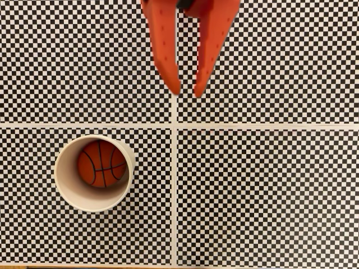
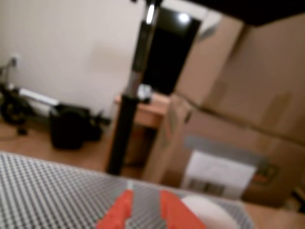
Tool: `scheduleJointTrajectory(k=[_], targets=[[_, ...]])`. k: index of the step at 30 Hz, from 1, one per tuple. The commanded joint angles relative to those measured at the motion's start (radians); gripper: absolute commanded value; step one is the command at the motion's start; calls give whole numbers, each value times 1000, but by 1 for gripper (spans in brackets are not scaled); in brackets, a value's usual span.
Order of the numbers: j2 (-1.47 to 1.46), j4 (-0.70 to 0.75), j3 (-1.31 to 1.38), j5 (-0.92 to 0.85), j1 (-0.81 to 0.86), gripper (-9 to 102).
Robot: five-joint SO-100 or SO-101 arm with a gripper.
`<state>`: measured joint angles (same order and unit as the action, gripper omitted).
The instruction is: Grasp basketball and place into cup.
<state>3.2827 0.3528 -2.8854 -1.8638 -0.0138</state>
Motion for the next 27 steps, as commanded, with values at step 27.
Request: scheduleJointTrajectory(k=[27], targets=[[6, 577, -288, 213, 121, 0]])
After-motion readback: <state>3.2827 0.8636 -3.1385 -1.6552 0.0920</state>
